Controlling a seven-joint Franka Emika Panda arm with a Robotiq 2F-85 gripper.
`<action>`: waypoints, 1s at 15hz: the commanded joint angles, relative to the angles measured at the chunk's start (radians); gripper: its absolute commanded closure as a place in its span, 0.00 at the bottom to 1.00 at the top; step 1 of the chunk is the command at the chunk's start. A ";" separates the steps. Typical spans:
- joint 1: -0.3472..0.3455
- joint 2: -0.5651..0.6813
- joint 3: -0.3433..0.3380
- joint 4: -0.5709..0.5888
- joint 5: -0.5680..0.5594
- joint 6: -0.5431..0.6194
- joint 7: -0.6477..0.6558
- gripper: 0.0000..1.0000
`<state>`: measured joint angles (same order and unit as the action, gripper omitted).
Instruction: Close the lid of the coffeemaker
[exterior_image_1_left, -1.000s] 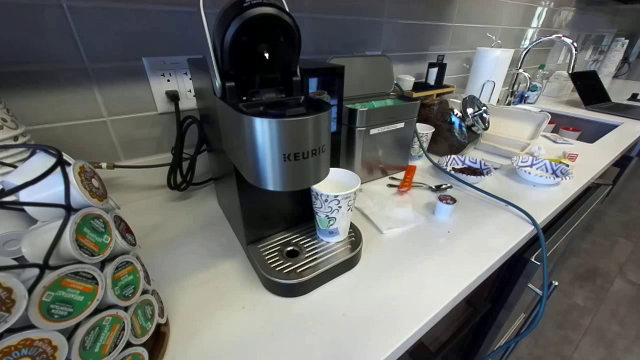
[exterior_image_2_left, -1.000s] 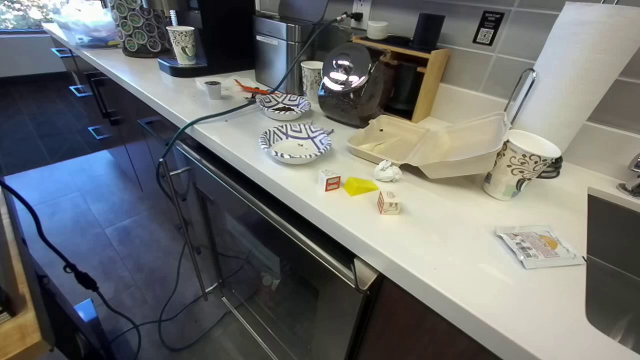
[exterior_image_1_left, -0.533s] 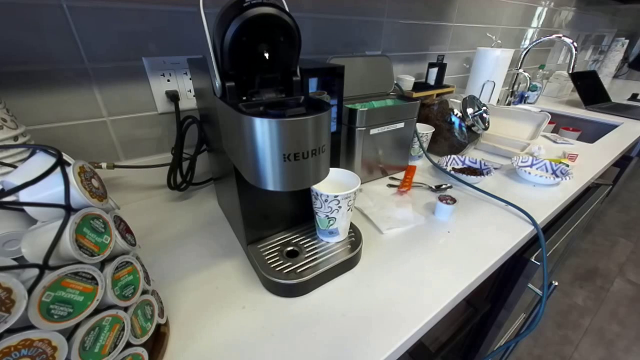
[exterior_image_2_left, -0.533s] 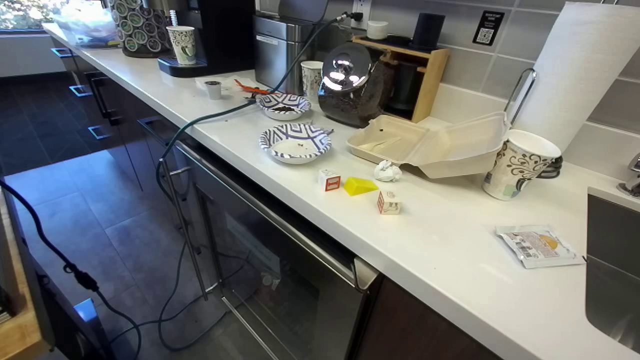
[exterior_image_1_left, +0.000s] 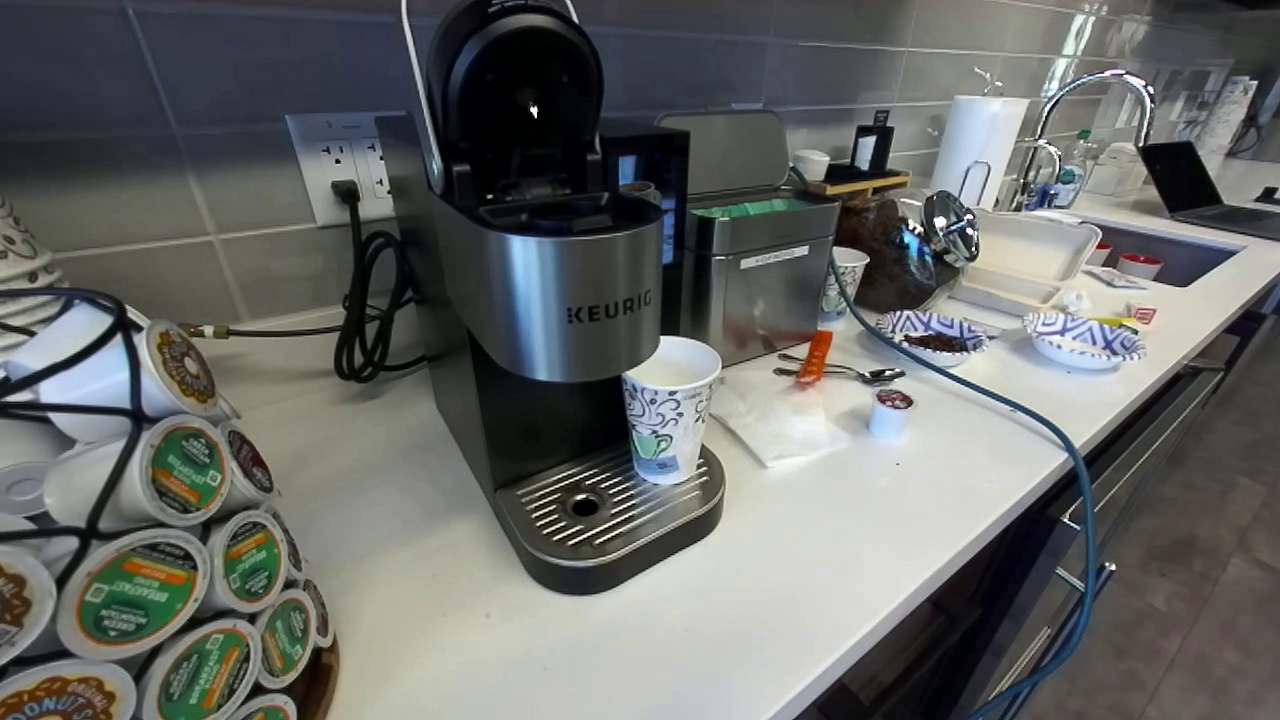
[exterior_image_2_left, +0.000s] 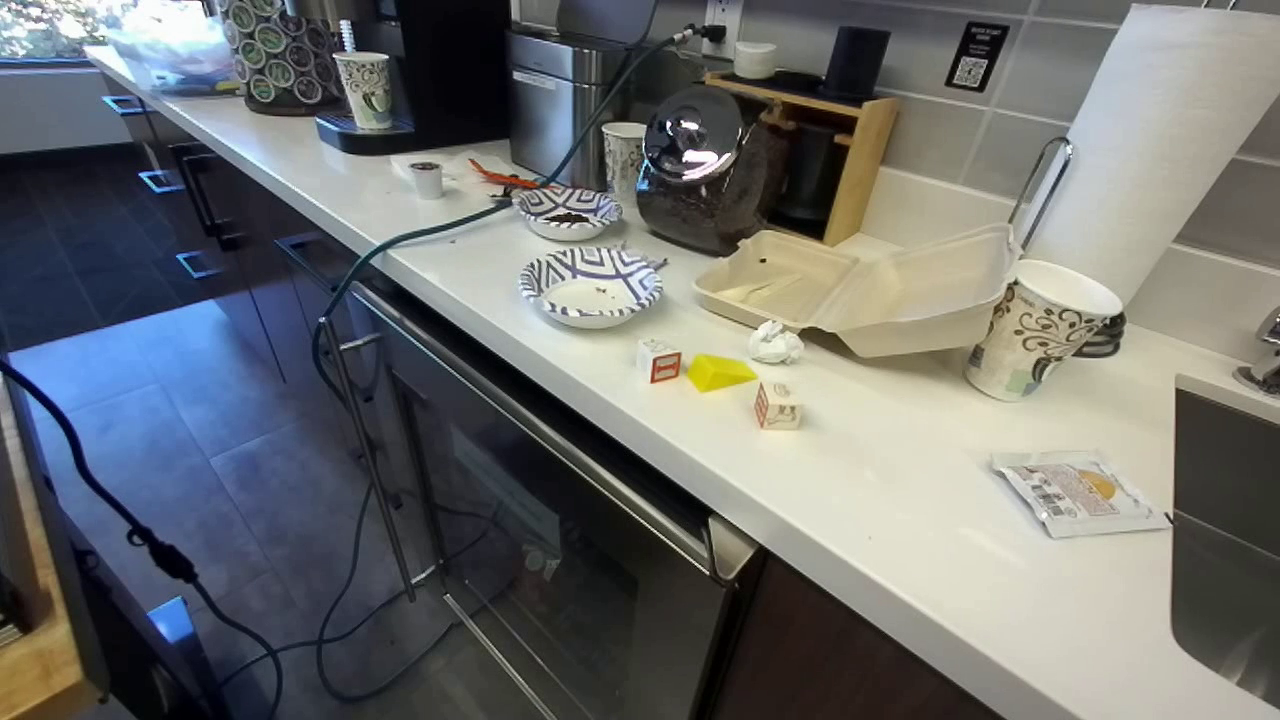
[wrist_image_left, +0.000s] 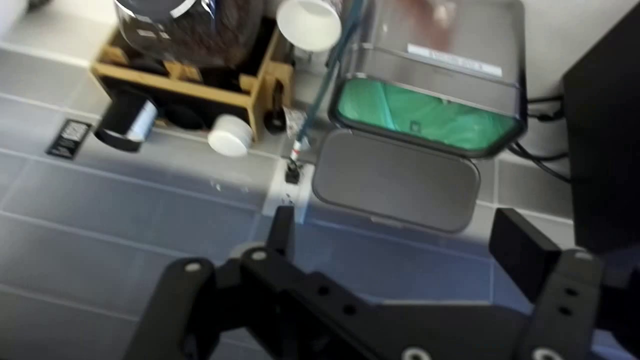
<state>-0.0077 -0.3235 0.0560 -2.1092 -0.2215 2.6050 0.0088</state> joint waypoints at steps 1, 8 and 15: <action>0.084 0.134 -0.025 0.081 0.123 0.200 -0.107 0.00; 0.304 0.195 -0.124 0.017 0.429 0.424 -0.373 0.00; 0.518 0.284 -0.204 0.120 0.753 0.400 -0.670 0.00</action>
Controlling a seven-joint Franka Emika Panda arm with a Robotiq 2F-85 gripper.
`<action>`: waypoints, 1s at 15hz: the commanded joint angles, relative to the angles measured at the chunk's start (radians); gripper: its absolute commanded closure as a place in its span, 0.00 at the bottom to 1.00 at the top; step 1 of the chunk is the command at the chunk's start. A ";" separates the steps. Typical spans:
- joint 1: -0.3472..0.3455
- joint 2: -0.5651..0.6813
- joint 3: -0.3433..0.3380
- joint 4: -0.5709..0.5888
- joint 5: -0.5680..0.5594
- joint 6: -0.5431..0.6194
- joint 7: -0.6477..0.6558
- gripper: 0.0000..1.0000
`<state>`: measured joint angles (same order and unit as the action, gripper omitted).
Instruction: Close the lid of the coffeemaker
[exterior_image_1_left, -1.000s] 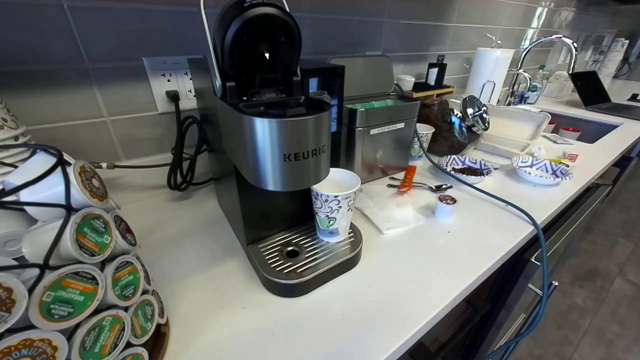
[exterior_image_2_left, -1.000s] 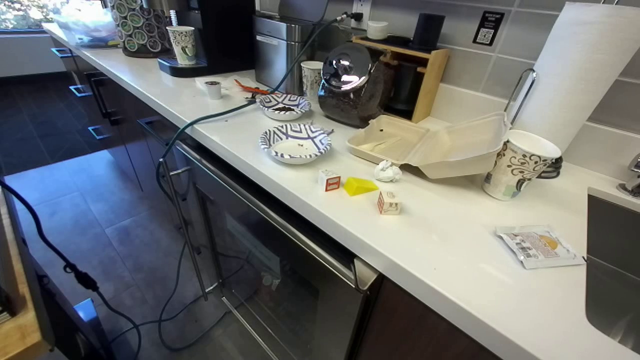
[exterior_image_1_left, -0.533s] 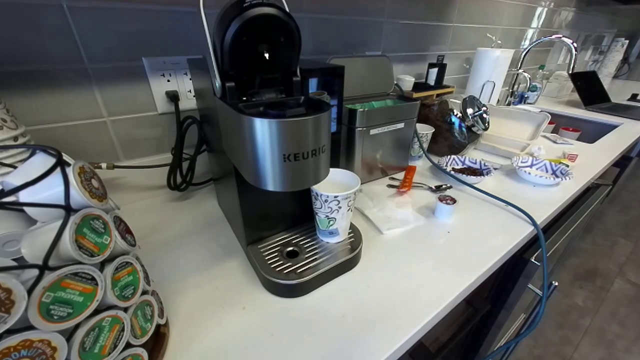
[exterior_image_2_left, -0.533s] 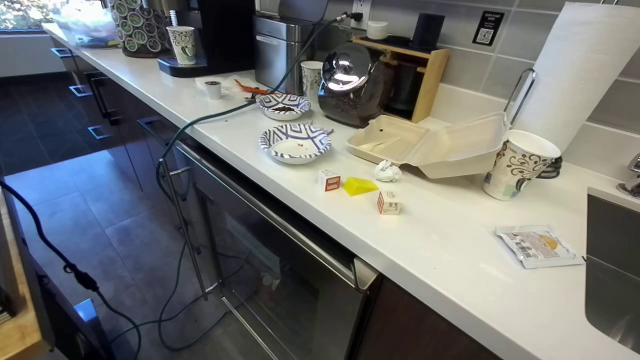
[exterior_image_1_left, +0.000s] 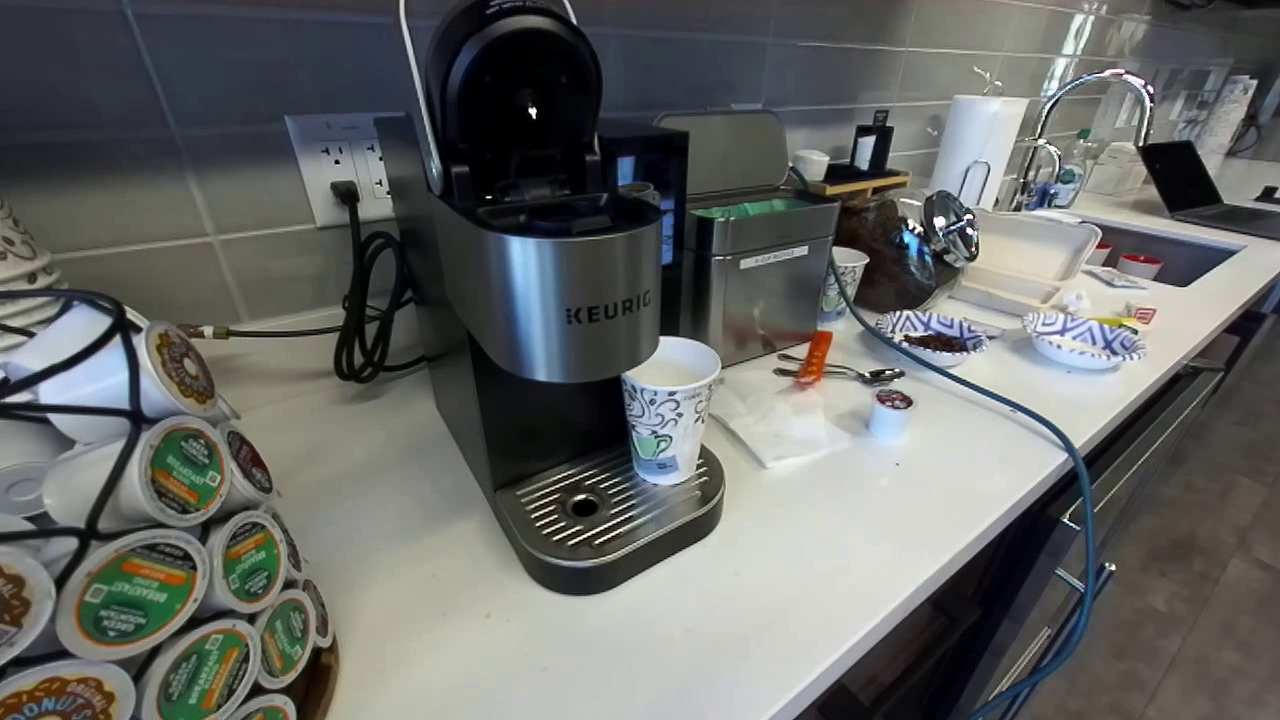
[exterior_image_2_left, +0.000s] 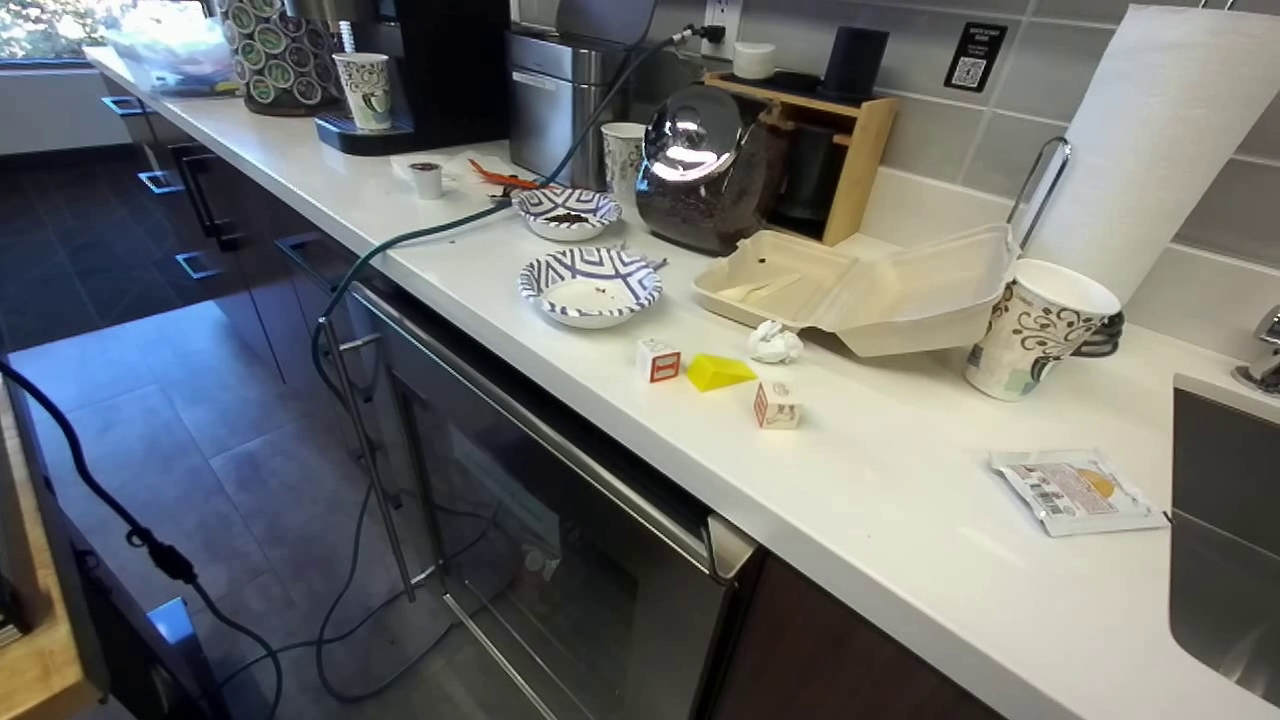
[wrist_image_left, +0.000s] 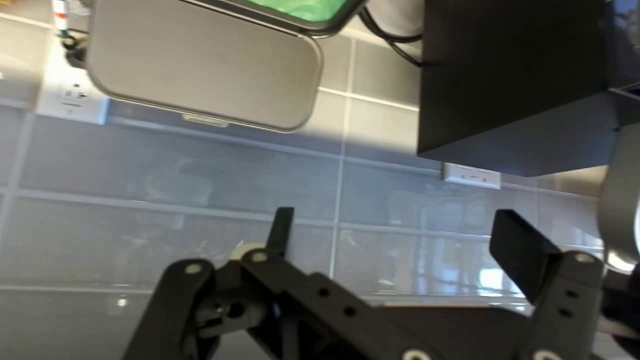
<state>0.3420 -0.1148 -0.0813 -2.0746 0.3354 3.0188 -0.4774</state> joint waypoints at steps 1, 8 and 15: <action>0.219 0.097 -0.082 0.120 0.276 -0.016 -0.266 0.00; 0.204 0.229 -0.024 0.432 0.807 -0.225 -0.776 0.00; 0.056 0.344 -0.066 0.410 1.134 -0.626 -1.121 0.00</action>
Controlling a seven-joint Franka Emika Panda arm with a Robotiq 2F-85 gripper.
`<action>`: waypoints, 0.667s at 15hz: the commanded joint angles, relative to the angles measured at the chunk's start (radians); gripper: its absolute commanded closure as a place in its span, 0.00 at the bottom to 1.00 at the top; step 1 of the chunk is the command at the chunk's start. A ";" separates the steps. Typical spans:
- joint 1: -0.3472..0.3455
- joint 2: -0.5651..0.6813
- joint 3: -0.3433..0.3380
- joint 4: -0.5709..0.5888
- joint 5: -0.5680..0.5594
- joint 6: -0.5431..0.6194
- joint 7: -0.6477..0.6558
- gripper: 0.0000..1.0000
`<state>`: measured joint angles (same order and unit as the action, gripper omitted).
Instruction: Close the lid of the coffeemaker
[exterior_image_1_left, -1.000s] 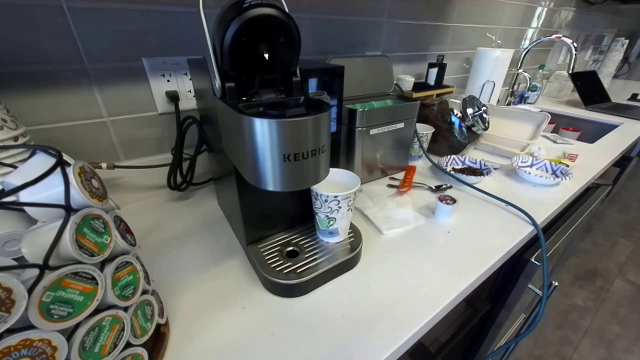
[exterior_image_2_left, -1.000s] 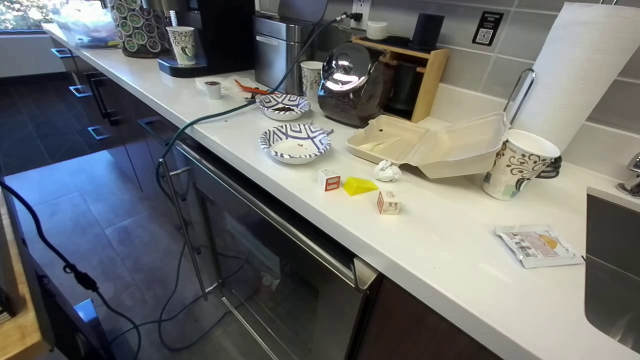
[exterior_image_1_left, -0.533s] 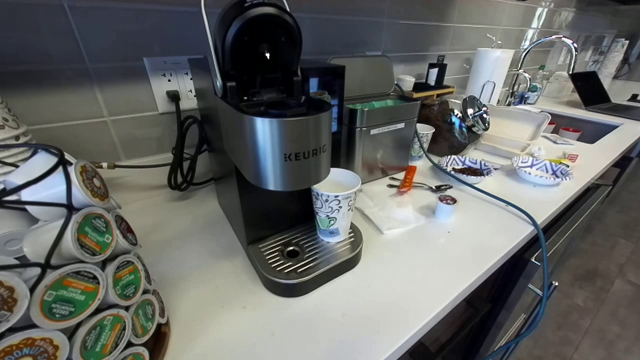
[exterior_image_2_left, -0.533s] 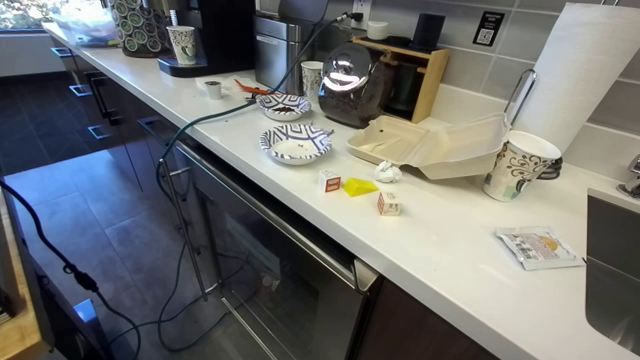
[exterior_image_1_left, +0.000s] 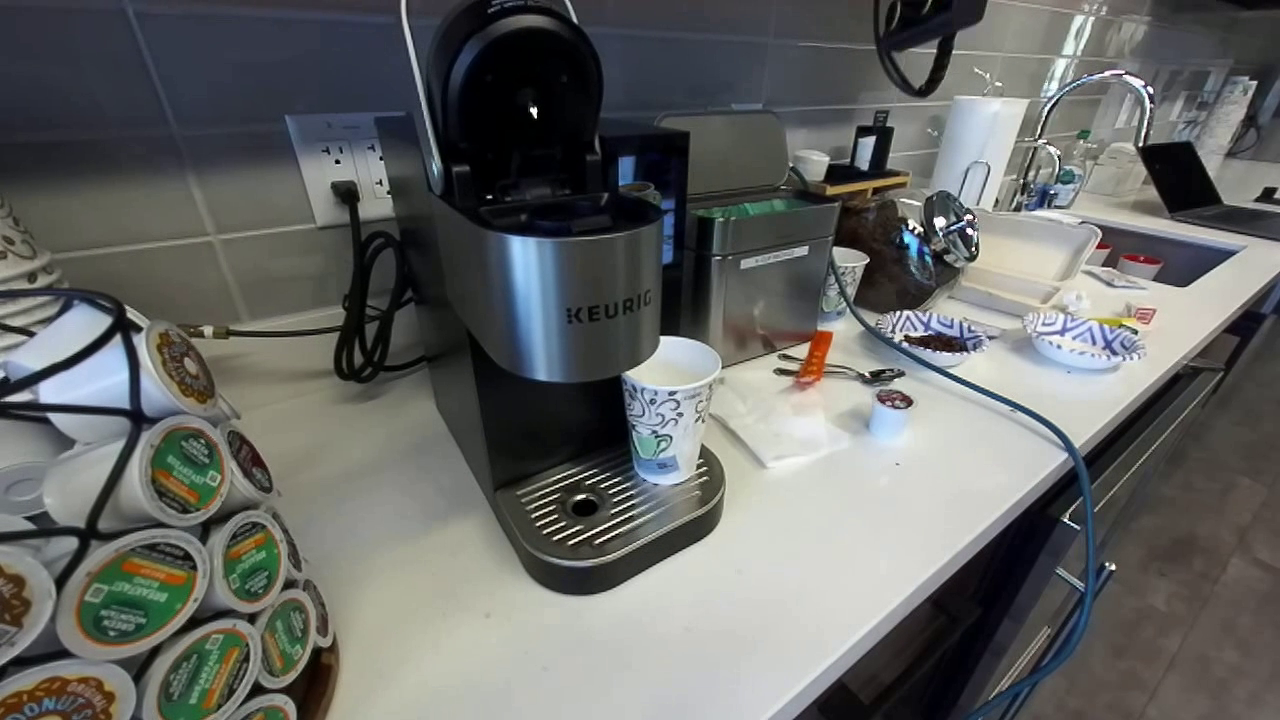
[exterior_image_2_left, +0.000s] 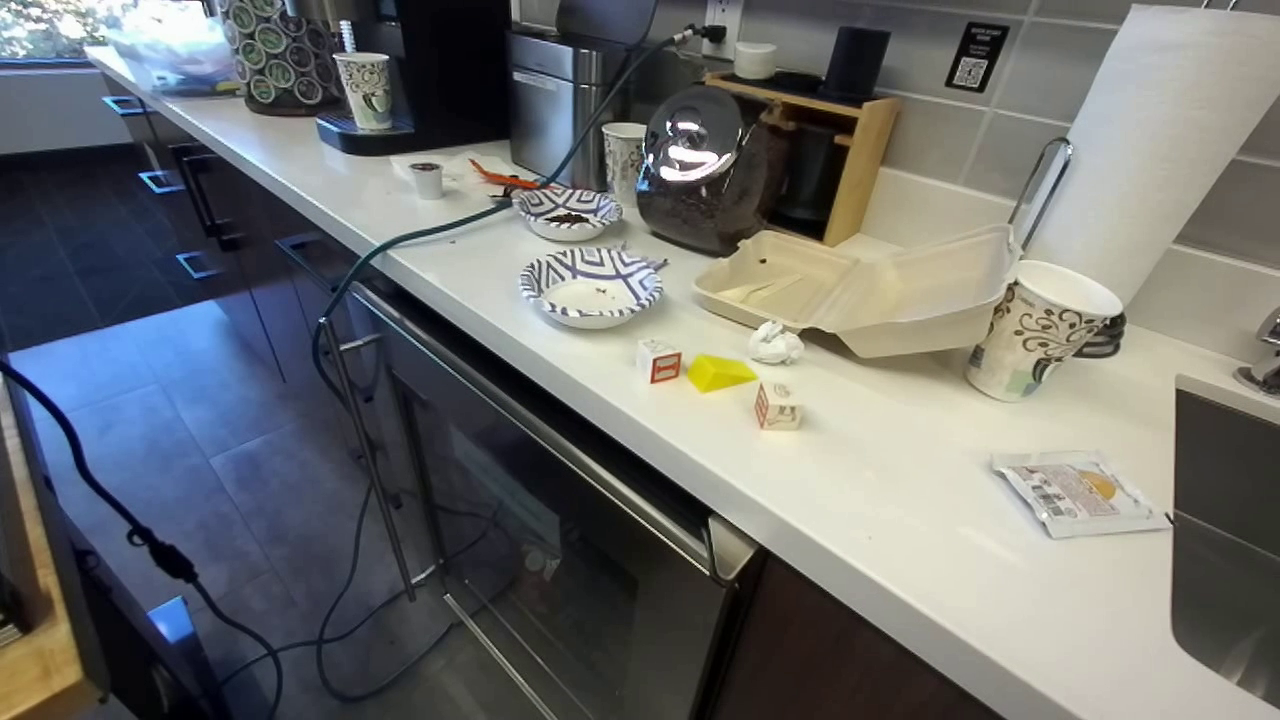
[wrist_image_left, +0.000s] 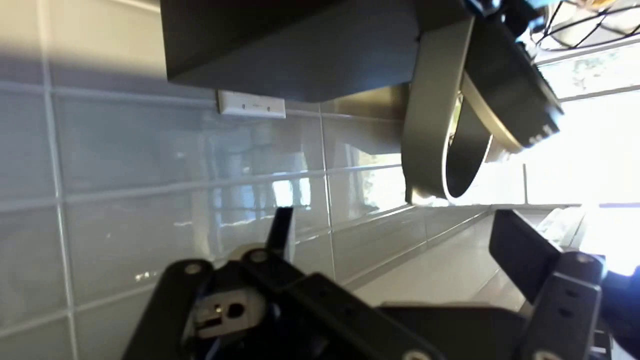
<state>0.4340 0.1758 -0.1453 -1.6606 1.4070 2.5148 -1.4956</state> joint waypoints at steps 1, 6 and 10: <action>-0.150 0.071 0.112 0.001 0.057 -0.146 -0.137 0.00; -0.229 0.100 0.201 0.020 0.041 -0.132 -0.179 0.00; -0.257 0.142 0.227 0.089 0.033 -0.178 -0.179 0.00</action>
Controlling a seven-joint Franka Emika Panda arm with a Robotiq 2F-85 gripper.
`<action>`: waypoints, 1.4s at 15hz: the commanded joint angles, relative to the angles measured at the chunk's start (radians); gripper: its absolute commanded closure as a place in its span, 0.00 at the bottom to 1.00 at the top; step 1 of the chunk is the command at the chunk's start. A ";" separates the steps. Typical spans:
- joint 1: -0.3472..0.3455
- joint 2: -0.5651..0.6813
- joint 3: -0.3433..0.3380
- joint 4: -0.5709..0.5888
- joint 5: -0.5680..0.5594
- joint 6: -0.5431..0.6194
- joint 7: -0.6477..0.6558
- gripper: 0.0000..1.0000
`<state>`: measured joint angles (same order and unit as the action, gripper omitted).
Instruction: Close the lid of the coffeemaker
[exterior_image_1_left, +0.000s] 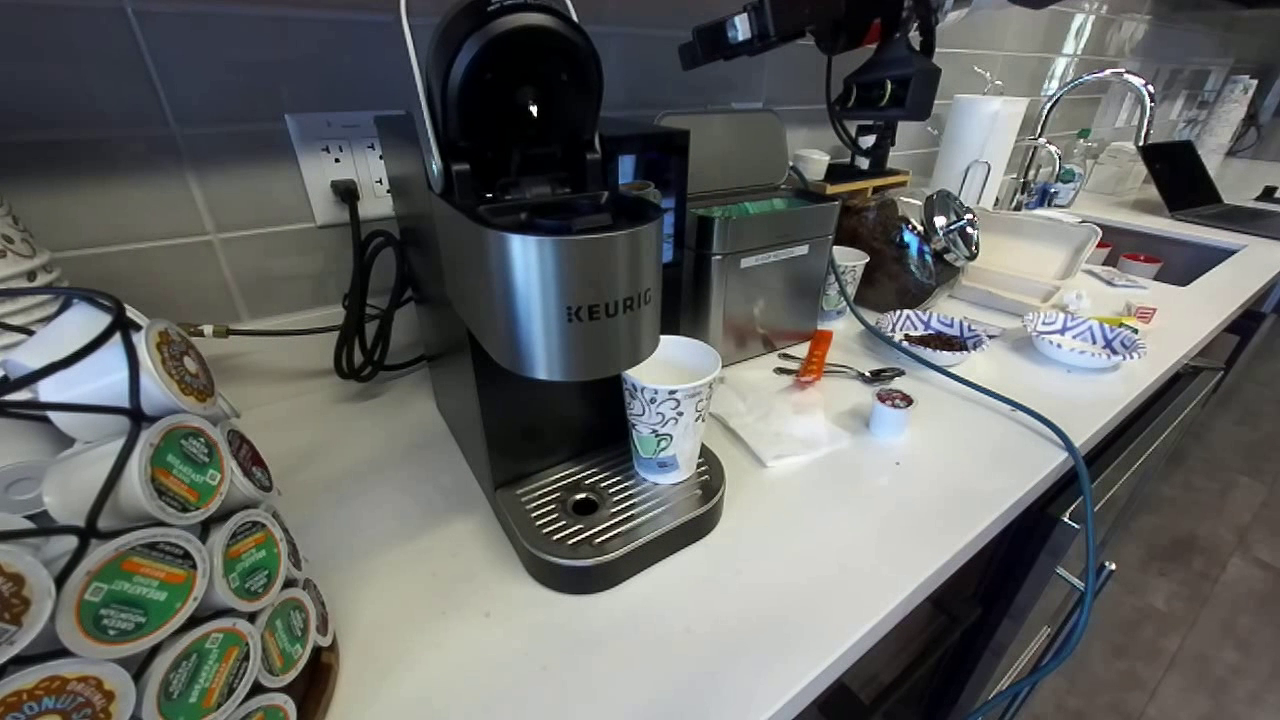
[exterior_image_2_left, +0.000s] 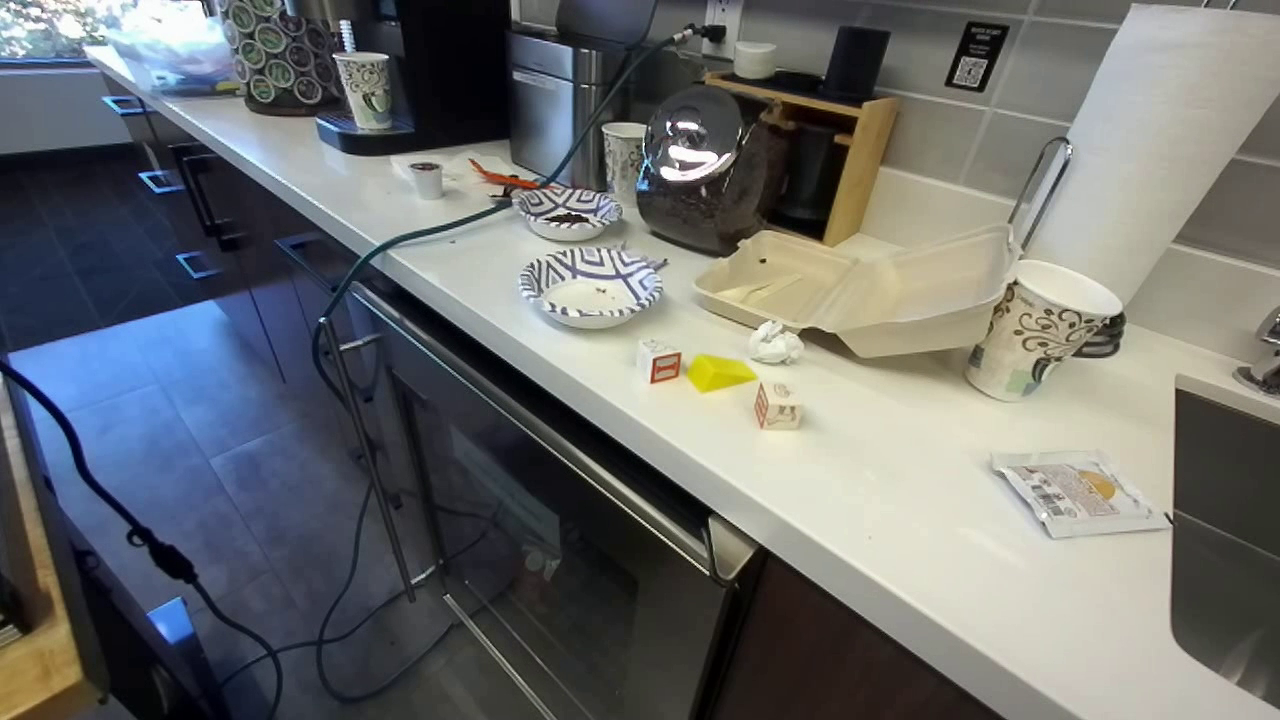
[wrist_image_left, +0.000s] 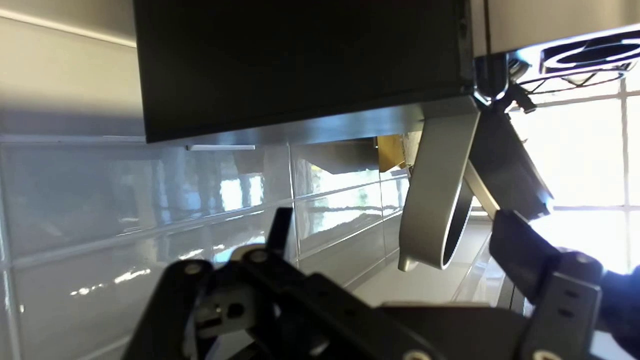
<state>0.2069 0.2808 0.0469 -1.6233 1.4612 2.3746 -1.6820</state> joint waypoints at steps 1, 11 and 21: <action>-0.033 0.050 0.041 0.073 -0.033 -0.051 0.017 0.00; -0.085 0.225 0.075 0.340 -0.082 -0.402 0.078 0.00; -0.020 0.331 0.079 0.504 -0.241 -0.347 0.304 0.00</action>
<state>0.1638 0.5693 0.1178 -1.1902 1.2880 1.9891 -1.4642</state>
